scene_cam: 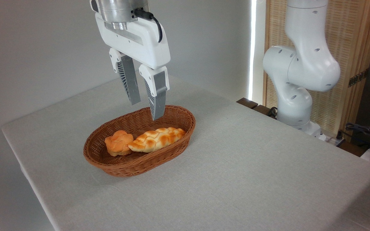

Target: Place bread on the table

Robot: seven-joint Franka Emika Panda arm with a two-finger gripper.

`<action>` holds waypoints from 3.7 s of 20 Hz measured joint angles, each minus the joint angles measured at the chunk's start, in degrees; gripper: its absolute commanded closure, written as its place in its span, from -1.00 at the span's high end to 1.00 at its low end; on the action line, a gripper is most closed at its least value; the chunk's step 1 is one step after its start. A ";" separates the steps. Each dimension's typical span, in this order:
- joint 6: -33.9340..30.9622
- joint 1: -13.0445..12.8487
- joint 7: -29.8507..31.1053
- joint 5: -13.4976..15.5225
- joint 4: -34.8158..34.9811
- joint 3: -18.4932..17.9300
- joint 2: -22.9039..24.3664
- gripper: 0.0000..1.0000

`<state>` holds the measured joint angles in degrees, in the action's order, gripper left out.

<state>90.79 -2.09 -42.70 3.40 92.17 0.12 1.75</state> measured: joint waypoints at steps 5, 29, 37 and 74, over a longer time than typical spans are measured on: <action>0.00 0.00 0.00 0.00 0.00 0.00 0.00 1.00; 1.54 -0.66 0.05 0.56 0.49 2.67 -1.21 1.00; 23.54 -1.25 0.51 1.90 14.88 12.49 -2.60 1.00; 21.68 -3.20 -0.17 -0.11 11.23 5.18 -3.38 -0.02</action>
<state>112.47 -5.29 -42.87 3.30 103.40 5.30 -1.63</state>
